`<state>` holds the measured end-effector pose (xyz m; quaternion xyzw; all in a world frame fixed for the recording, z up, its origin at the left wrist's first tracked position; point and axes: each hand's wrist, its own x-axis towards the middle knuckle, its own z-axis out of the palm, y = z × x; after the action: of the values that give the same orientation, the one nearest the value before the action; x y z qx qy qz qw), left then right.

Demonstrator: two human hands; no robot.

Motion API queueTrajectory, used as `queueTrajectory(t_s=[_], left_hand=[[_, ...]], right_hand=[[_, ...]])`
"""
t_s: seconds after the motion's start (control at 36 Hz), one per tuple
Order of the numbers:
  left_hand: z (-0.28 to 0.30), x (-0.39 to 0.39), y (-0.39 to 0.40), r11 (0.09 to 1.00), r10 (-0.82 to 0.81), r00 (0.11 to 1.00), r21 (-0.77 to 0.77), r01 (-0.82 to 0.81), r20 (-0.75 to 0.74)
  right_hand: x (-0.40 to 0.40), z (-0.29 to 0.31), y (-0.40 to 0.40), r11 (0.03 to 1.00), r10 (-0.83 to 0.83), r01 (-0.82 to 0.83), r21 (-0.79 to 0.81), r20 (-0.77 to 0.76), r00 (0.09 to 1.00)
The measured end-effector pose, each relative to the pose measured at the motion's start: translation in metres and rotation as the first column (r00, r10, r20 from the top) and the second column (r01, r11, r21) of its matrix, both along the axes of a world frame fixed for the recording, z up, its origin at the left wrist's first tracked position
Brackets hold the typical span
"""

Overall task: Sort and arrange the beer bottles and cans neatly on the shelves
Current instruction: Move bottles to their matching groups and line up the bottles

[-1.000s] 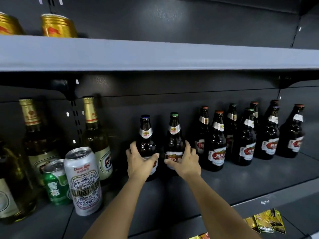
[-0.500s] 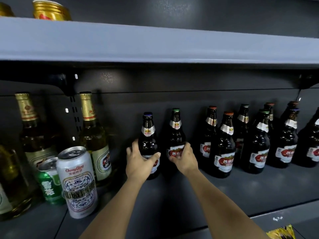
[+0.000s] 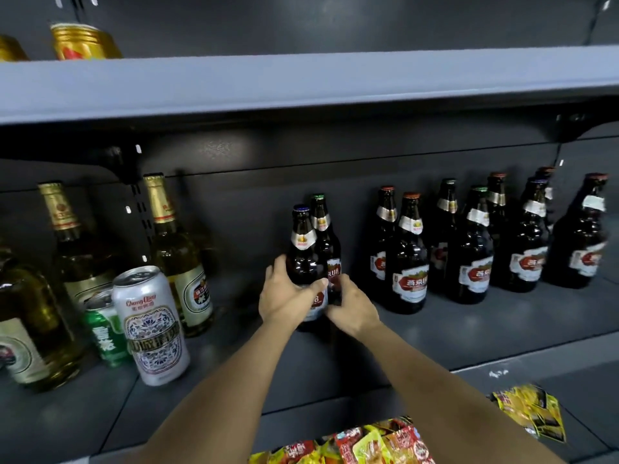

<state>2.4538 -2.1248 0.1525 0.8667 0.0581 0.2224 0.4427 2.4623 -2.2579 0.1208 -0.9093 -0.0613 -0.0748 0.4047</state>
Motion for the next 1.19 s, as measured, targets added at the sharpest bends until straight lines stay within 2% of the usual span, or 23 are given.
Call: queueTrajectory(t_s=[0.14, 0.25, 0.36, 0.44, 0.53, 0.67, 0.75, 0.92, 1.14, 1.19], left_hand=[[0.001, -0.005, -0.031, 1.0, -0.023, 0.999, 0.01, 0.023, -0.032], [0.0, -0.002, -0.046, 0.994, -0.106, 0.994, -0.037, 0.104, -0.034], [-0.008, 0.0, -0.041, 0.952, -0.256, 0.967, -0.177, 0.25, -0.01], [-0.017, -0.001, -0.032, 0.922, -0.325, 0.943, -0.247, 0.298, -0.076], [-0.024, -0.001, -0.031, 0.945, -0.285, 0.953, -0.195, 0.261, -0.106], [-0.028, 0.001, -0.038, 0.972, -0.189, 0.979, -0.155, 0.176, -0.074], [-0.029, 0.0, -0.041, 0.982, -0.149, 0.985, -0.129, 0.138, -0.083], [-0.024, -0.011, -0.05, 0.998, -0.045, 0.994, -0.045, 0.041, -0.098], [-0.019, -0.019, -0.041, 0.998, -0.057, 0.982, -0.009, 0.057, -0.181], [-0.015, -0.027, -0.033, 0.998, -0.037, 0.976, 0.051, 0.049, -0.213]], right_hand=[[-0.01, 0.001, -0.01, 0.995, 0.032, -0.023, 0.097, -0.096, 0.995], [-0.016, -0.005, -0.023, 0.999, -0.018, 0.019, 0.031, -0.039, 0.999], [-0.019, -0.01, -0.029, 0.997, -0.079, 0.078, 0.025, 0.042, 0.996], [-0.018, -0.013, -0.03, 0.997, -0.082, 0.082, 0.014, 0.054, 0.995], [-0.016, -0.011, -0.03, 0.998, -0.069, 0.069, -0.001, 0.057, 0.996], [-0.012, -0.005, -0.032, 0.999, -0.031, 0.031, -0.018, 0.017, 0.999], [-0.013, -0.003, -0.03, 1.0, -0.015, 0.015, 0.022, 0.008, 1.0], [-0.018, -0.007, -0.021, 0.996, -0.068, 0.066, 0.061, 0.029, 0.997], [-0.032, -0.002, -0.019, 0.991, -0.103, 0.106, -0.078, 0.045, 0.994], [-0.035, -0.003, -0.022, 0.984, -0.114, 0.119, -0.129, 0.042, 0.993]])
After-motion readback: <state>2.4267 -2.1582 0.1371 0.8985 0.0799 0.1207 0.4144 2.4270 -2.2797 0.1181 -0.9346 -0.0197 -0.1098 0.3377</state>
